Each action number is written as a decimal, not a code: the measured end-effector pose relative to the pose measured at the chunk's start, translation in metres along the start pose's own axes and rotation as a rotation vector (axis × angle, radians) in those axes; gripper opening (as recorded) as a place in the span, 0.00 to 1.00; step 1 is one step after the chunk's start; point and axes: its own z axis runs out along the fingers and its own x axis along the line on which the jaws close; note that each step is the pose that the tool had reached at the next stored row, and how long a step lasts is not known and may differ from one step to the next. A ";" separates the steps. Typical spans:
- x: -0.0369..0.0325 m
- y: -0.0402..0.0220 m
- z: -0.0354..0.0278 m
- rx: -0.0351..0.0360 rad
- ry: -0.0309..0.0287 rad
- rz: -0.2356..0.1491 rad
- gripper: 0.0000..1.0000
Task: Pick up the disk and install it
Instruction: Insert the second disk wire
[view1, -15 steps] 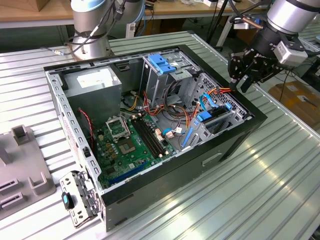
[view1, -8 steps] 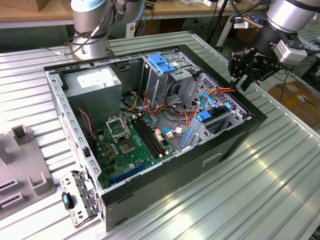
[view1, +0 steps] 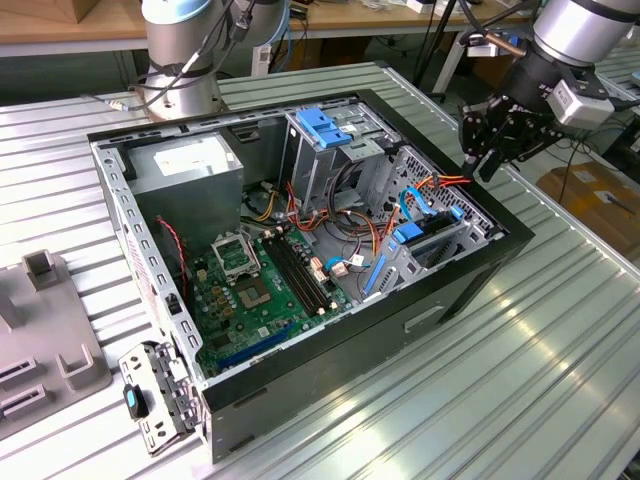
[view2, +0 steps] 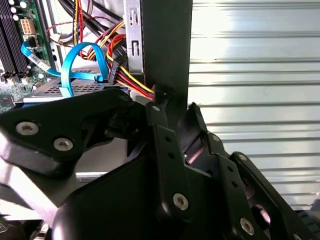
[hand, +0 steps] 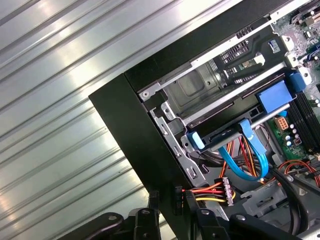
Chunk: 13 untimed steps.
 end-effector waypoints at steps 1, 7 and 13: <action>0.0000 0.0000 0.0000 0.0000 0.0000 0.000 0.33; -0.0001 -0.0001 0.0001 0.0000 -0.0001 0.000 0.24; -0.0002 -0.0003 0.0001 0.0000 0.0000 0.000 0.16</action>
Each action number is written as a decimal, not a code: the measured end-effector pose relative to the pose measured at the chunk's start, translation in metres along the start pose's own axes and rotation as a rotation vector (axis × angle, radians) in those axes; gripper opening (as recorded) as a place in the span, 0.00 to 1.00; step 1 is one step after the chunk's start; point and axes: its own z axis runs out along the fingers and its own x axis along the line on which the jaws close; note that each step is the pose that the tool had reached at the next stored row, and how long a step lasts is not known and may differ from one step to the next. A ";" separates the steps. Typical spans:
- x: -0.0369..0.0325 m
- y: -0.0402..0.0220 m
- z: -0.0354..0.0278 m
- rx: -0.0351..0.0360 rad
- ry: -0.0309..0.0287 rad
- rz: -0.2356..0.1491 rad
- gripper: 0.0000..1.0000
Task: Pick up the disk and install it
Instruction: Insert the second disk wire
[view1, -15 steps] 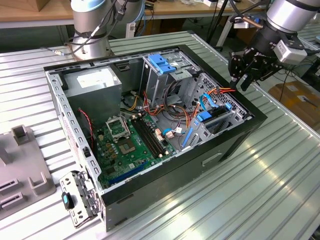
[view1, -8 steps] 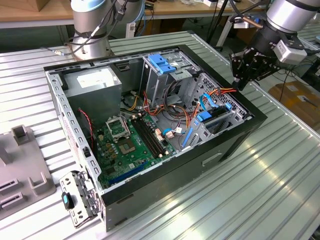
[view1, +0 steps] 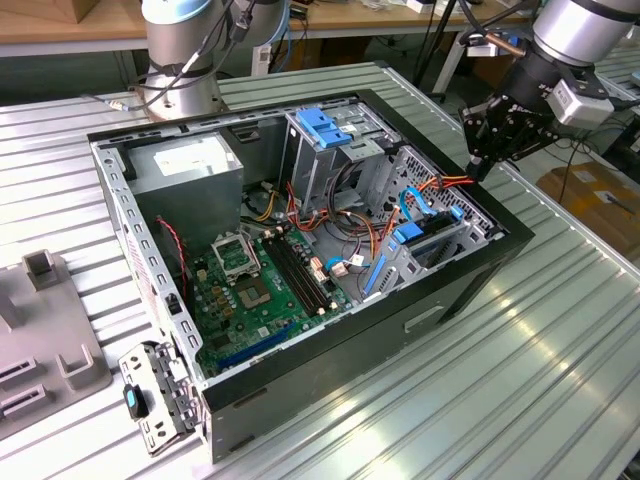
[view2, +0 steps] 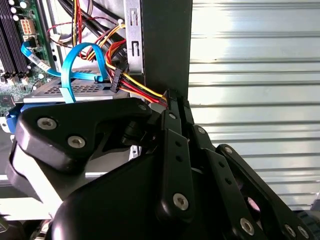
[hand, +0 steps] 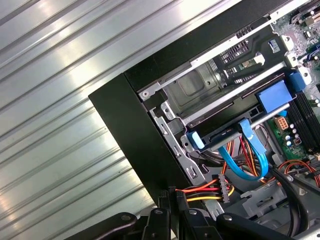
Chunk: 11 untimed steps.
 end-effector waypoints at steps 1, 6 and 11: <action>0.0000 0.0000 0.0000 0.0000 0.0000 0.000 0.16; -0.0001 -0.0003 -0.0018 -0.0001 0.0001 0.000 0.16; 0.0000 -0.0009 -0.0120 0.0001 -0.0001 0.000 0.16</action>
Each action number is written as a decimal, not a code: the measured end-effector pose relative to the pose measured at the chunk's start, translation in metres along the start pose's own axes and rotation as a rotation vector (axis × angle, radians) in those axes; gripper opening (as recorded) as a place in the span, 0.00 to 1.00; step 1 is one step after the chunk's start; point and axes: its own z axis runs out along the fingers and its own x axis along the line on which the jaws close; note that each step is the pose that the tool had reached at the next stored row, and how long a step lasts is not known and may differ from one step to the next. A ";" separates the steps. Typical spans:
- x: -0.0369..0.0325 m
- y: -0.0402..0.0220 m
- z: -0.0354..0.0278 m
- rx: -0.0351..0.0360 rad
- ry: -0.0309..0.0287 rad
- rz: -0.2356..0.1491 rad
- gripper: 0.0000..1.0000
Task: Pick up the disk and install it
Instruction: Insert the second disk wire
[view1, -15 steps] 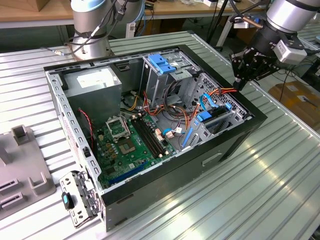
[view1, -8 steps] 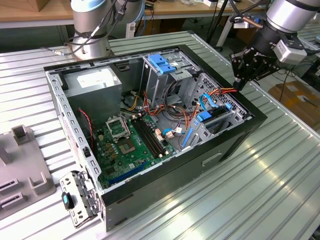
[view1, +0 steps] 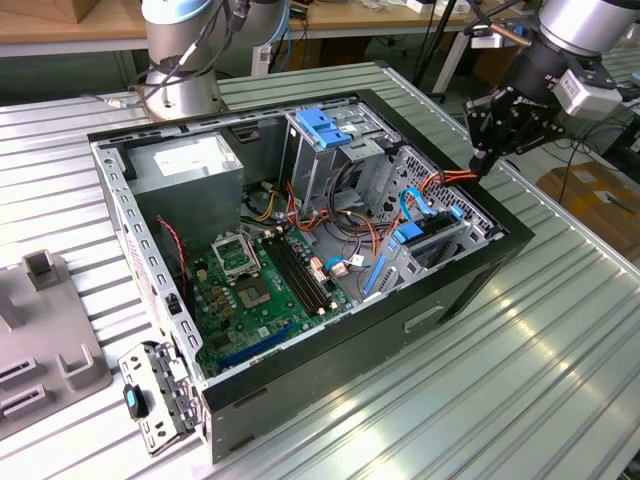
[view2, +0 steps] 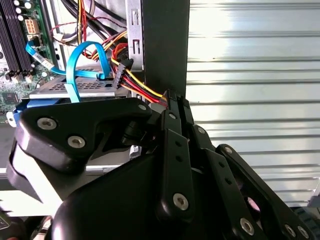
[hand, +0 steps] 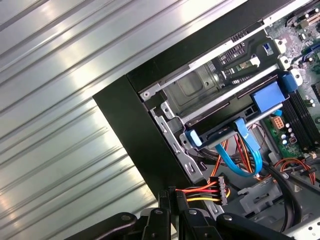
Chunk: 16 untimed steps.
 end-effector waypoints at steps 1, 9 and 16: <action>0.0000 -0.0001 -0.0020 0.0000 0.0000 0.000 0.16; -0.0008 0.0003 -0.0031 -0.0001 0.0000 0.000 0.16; -0.0035 0.0019 -0.0032 -0.0001 0.0001 0.000 0.16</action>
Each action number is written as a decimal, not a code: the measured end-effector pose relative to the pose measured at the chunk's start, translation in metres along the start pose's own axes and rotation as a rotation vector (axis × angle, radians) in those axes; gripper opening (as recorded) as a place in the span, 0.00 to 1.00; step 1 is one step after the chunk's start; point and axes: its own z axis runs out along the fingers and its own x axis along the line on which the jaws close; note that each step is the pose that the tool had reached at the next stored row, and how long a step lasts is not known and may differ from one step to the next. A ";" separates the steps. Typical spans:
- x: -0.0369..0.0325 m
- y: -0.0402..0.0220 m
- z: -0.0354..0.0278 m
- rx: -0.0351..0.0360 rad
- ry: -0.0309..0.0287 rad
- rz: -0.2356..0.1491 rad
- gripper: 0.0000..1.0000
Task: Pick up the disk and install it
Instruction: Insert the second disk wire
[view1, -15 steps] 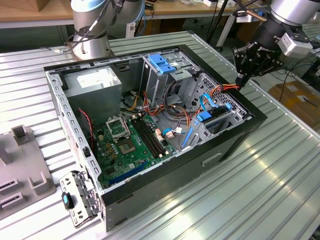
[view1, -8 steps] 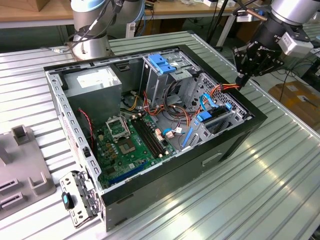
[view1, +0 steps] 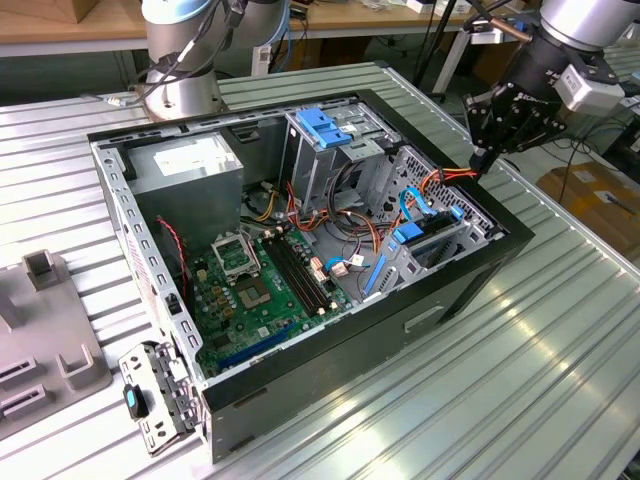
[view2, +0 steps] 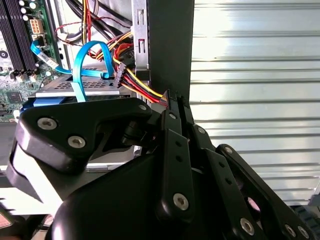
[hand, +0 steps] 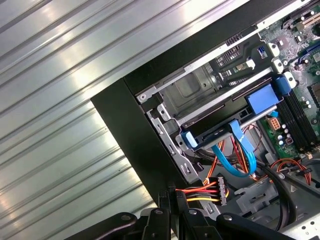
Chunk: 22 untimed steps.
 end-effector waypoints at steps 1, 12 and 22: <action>0.0000 0.0000 0.0000 0.0000 0.0000 0.000 0.16; -0.0019 0.0011 -0.0001 0.0000 0.0000 0.000 0.16; -0.0023 0.0014 0.0000 0.0000 0.0005 0.008 0.16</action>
